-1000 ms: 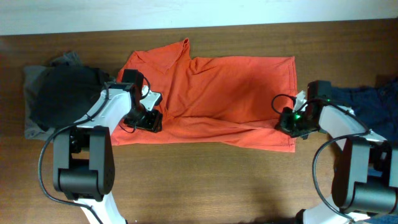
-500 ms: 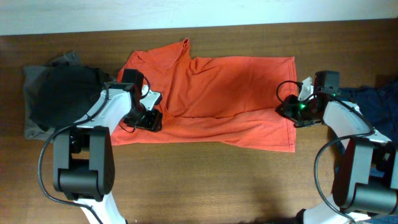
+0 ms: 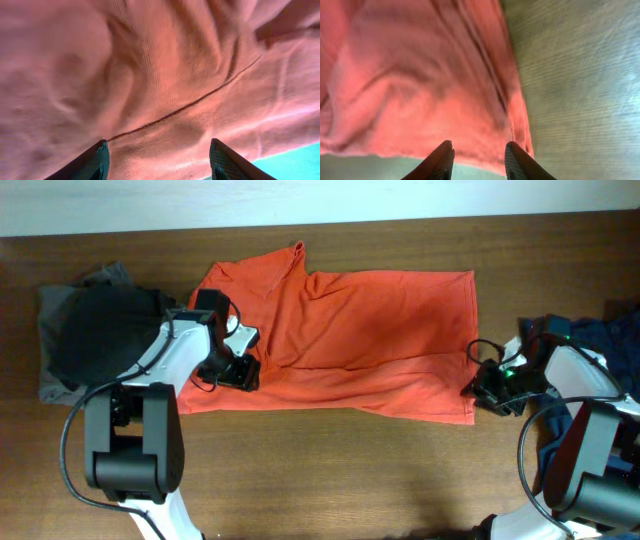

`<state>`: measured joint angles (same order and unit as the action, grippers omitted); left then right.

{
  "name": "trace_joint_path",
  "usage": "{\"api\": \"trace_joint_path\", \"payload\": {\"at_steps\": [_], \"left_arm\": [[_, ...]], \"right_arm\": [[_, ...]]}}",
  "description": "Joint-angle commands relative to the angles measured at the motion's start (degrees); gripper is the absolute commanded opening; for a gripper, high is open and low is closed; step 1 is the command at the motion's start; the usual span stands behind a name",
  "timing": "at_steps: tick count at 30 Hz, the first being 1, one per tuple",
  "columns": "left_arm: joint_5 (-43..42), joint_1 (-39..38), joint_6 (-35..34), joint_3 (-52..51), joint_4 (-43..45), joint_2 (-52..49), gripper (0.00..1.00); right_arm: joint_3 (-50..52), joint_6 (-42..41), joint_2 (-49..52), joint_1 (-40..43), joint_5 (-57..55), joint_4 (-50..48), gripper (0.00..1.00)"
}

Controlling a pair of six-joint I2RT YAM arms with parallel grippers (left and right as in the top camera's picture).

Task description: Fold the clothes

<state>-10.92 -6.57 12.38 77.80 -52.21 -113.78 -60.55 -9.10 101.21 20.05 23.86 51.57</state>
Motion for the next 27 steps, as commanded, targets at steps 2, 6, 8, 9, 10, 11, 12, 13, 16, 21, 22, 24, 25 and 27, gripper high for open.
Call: {"api": "trace_joint_path", "payload": {"at_steps": [2, 6, 8, 9, 10, 11, 12, 13, 16, 21, 22, 24, 25, 27], "left_arm": [[-0.42, 0.39, -0.74, 3.67, -0.28, 3.96, 0.68], [-0.44, 0.39, -0.76, 3.80, 0.76, 4.20, 0.68], [-0.44, 0.39, -0.76, 3.80, 1.38, 4.20, 0.72], [-0.42, 0.39, -0.76, 3.80, 1.66, 4.20, 0.72], [-0.39, 0.39, -0.74, 3.80, 2.08, 4.20, 0.73], [-0.37, 0.42, -0.74, 3.80, 2.40, 4.20, 0.75], [-0.24, 0.39, -0.76, 3.80, 2.99, 4.20, 0.75], [-0.20, 0.39, -0.74, 3.80, 3.61, 4.20, 0.76], [-0.22, 0.39, -0.76, 3.80, 5.79, 4.17, 0.78], [-0.20, 0.39, -0.70, 3.78, 9.62, 4.00, 0.79], [-0.22, 0.39, -0.22, 3.78, 10.69, 3.89, 0.79], [-0.26, 0.24, 3.13, 3.72, 11.28, 3.72, 0.79], [-0.24, 0.09, 5.57, 3.67, 11.28, 3.63, 0.79], [-0.22, -0.46, 10.84, 3.67, 11.28, 3.08, 0.79]], "right_arm": [[0.50, 2.82, -1.29, -0.20, -2.80, 0.92, 0.38], [3.52, 1.05, -0.63, -0.20, -4.57, -0.83, 0.38], [5.31, -0.52, -0.33, -0.20, -6.58, -2.34, 0.38], [5.88, -0.92, -0.33, -0.20, -6.71, -2.75, 0.35], [6.36, -1.07, -0.33, -0.20, -6.56, -3.02, 0.29], [6.54, -1.33, -0.33, -0.22, -6.60, -3.04, 0.23], [6.71, -1.84, -0.33, -0.20, -6.64, -3.15, 0.16], [6.73, -1.95, -0.33, -0.17, -6.71, -3.13, 0.11], [6.71, -3.02, -0.33, -0.13, -6.95, -2.43, 0.04], [6.71, -6.23, -0.33, -0.15, -9.62, 0.39, 0.04], [6.71, -6.23, -0.33, -0.15, -9.66, 1.07, 0.04], [6.71, -6.23, -0.33, -0.15, -9.64, 1.18, 0.04], [6.71, -6.21, -0.33, -0.15, -9.62, 1.18, 0.04], [6.71, -6.21, -0.33, -0.15, -9.62, 1.16, 0.04]]}}
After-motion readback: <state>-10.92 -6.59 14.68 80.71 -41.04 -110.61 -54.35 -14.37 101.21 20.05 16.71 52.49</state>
